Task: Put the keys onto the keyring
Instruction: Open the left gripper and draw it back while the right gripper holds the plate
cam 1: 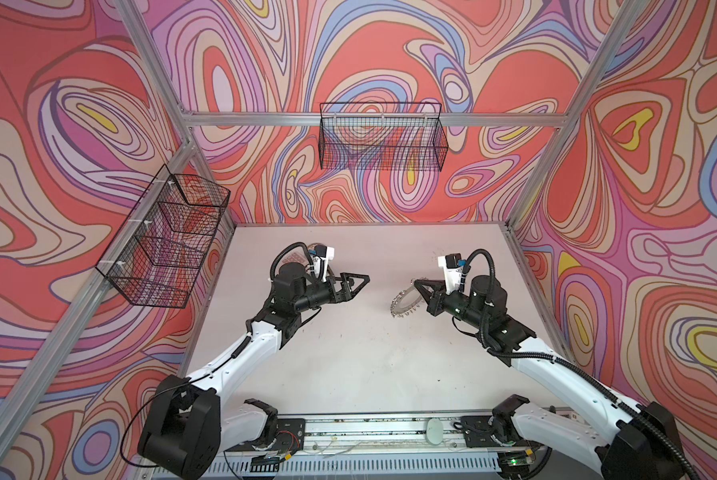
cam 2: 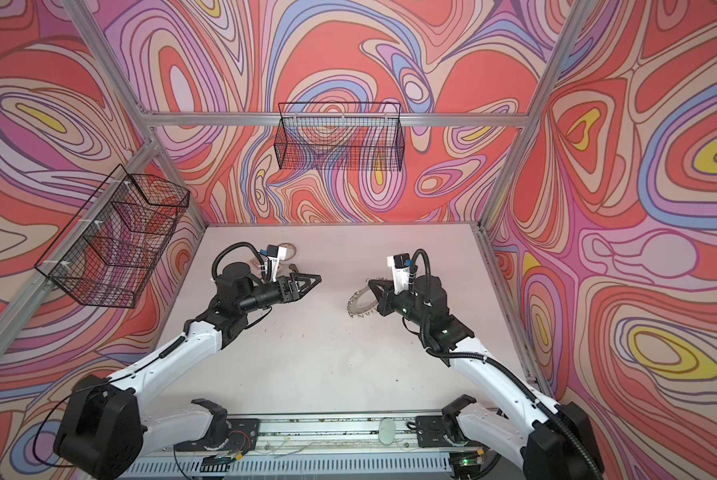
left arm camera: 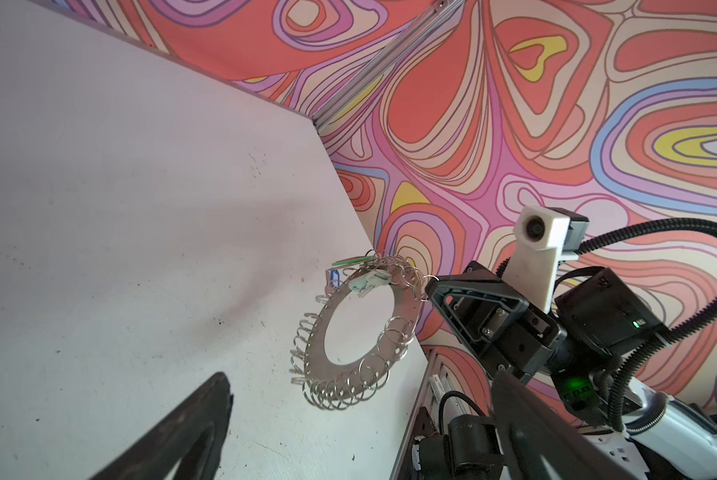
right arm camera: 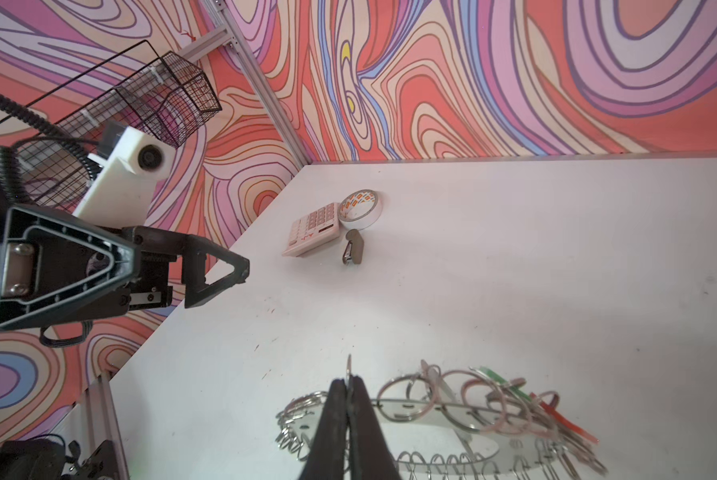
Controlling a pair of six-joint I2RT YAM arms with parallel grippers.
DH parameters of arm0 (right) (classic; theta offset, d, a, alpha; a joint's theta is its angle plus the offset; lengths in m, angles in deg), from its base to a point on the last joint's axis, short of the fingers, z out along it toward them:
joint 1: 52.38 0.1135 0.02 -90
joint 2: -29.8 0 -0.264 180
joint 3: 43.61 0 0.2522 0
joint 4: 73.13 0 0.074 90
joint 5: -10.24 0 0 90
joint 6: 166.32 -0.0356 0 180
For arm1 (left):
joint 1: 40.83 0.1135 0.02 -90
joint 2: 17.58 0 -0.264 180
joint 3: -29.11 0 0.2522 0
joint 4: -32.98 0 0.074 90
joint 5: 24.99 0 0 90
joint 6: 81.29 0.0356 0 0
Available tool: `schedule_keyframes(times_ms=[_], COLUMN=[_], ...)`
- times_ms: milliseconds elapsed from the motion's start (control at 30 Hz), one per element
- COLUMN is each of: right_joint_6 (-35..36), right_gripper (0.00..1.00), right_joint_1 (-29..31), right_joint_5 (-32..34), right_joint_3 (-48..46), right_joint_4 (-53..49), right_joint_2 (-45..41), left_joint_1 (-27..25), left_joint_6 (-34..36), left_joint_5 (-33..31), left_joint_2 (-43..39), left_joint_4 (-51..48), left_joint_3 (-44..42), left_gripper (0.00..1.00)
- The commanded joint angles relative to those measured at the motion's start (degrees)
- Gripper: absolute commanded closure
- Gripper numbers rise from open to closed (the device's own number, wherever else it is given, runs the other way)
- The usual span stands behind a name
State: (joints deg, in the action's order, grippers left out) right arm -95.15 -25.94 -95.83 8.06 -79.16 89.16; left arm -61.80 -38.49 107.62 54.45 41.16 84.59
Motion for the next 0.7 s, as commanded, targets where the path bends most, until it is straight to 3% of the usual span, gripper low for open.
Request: schedule_keyframes(times_ms=[0, 167, 300, 400, 500, 667], right_joint_6=[1.8, 3.0, 3.0, 3.0, 2.1, 0.1], right_gripper=[1.00, 1.00, 1.00, 1.00, 1.00, 1.00], right_joint_1=[0.2, 0.2, 0.0, -1.1, -4.1, -11.7], right_joint_5=[4.6, 8.9, 12.2, 15.1, 15.9, 17.7], right_joint_3=[2.9, 3.7, 4.0, 4.5, 5.0, 5.2], right_joint_4=[0.7, -0.5, -0.8, -2.2, -4.2, -8.6], right_joint_2=[-1.1, -0.8, -1.2, -1.4, -1.3, -0.8], left_joint_1=[0.4, 0.8, 4.2, 7.4, 9.3, 8.7], left_joint_6=[-4.6, -6.5, -11.4, -21.2, -25.1, -20.8], left_joint_5=[3.3, 2.6, 0.5, 0.9, 4.1, 4.8], left_joint_2=[1.0, 2.0, 1.4, 2.2, 5.3, 4.8], left_joint_4=[0.6, -0.2, 2.0, 17.4, 33.4, 26.2], left_joint_3=[1.6, 1.9, -0.2, -6.3, -9.8, -8.6], left_gripper=[0.00, 0.00, 0.00, 0.00, 0.00, 0.00])
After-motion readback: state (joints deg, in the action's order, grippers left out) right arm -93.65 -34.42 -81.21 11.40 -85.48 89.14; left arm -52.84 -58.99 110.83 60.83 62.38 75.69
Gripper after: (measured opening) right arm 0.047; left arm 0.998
